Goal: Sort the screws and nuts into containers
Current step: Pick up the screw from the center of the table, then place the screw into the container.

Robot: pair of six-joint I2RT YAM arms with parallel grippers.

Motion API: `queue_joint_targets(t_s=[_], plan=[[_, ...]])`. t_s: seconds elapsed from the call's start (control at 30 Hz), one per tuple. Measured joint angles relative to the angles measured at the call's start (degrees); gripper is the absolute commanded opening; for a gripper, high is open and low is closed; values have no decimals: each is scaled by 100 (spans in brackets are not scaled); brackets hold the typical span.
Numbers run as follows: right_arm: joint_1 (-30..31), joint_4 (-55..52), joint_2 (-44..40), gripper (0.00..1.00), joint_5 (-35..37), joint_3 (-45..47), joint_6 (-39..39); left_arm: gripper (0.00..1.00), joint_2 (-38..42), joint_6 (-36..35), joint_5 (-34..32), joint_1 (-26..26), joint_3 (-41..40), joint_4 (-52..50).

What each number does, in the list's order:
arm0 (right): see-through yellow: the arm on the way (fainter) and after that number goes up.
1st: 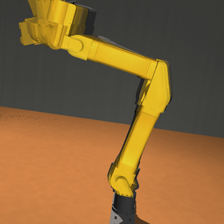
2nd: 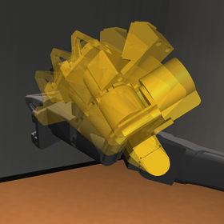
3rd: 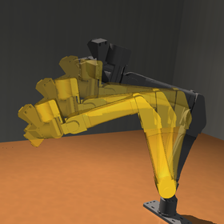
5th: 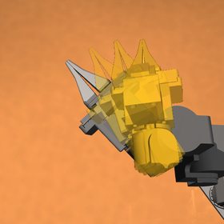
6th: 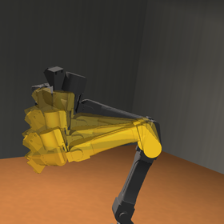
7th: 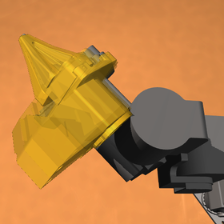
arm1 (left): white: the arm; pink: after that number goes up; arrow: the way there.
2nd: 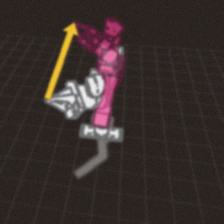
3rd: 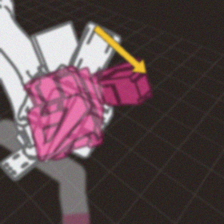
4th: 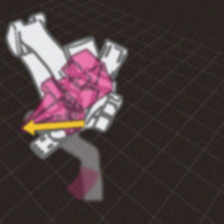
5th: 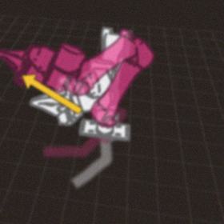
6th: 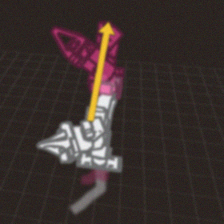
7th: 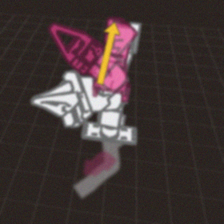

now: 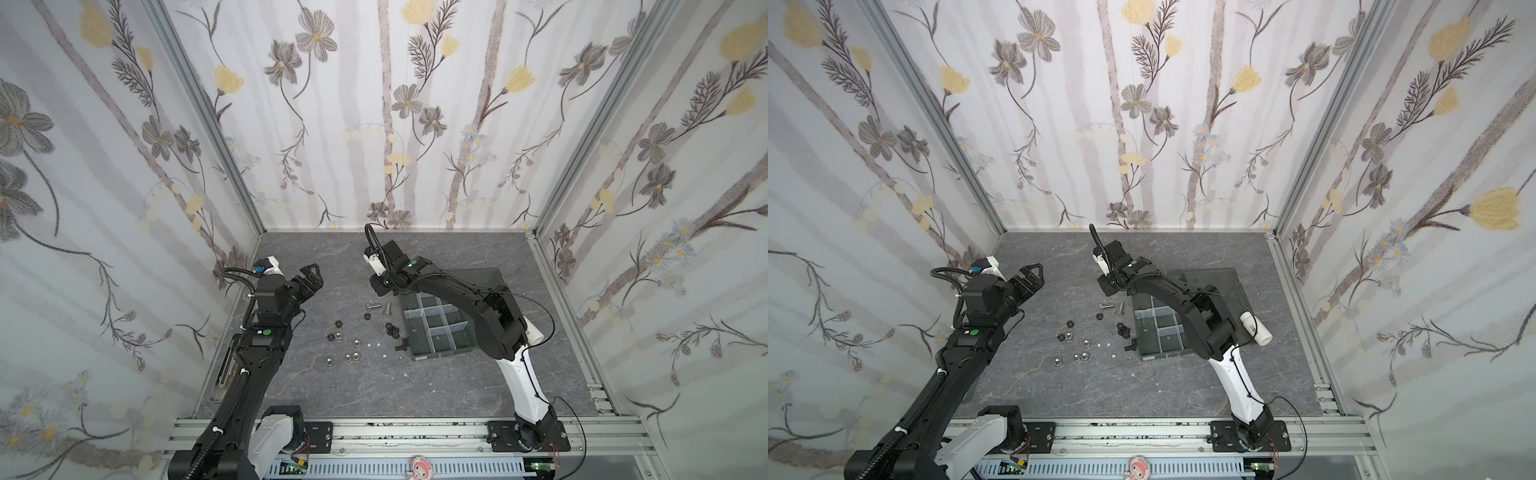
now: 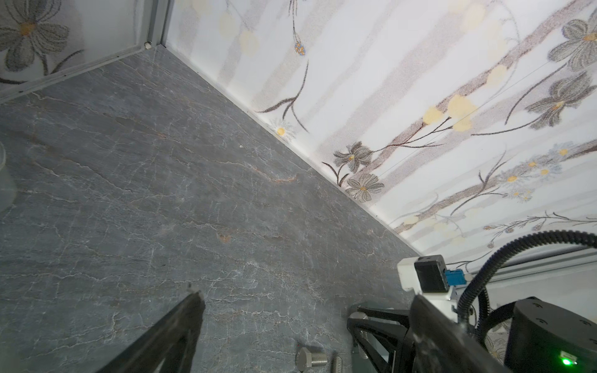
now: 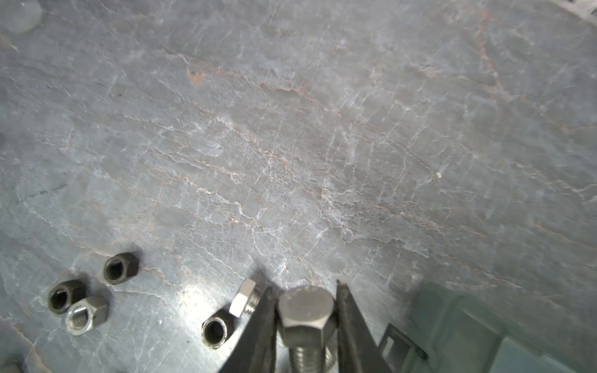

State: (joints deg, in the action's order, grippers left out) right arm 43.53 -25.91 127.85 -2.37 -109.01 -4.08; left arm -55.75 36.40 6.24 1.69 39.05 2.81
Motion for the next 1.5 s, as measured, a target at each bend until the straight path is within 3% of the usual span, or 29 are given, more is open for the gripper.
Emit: queue_joint_targets(t_s=[0.2,0.53,1.1,1.3,1.5], plan=[[-129,-68,-387,8,127,76,-142,100,-2,-17,133,79,81,2],[-470,-13,-905,9,166,957,-409,100,-55,-20,127,249,81,9],[-787,389,-787,11,275,1624,-743,100,-177,-42,107,313,81,42],[-802,389,-662,21,275,1681,-745,100,-184,-44,107,313,70,46],[-802,426,-640,47,269,1683,-780,100,-173,-44,107,313,52,59]])
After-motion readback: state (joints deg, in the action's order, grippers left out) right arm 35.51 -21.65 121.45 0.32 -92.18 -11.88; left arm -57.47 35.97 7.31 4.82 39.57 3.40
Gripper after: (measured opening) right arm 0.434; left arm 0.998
